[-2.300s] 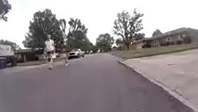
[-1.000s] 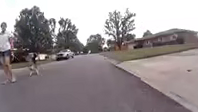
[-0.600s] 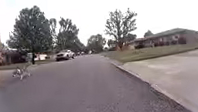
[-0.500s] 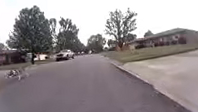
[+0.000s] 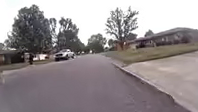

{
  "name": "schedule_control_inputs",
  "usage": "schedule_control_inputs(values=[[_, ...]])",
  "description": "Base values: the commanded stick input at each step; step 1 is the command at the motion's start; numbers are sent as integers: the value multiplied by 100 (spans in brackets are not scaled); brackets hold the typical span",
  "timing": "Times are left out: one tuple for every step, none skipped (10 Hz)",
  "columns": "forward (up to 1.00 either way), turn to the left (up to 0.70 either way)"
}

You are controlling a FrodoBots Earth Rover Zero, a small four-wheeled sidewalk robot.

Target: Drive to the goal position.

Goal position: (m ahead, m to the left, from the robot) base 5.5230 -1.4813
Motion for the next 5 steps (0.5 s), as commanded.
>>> schedule_control_inputs(values=[[100,0],[100,0],[100,0],[100,0],[100,0]])
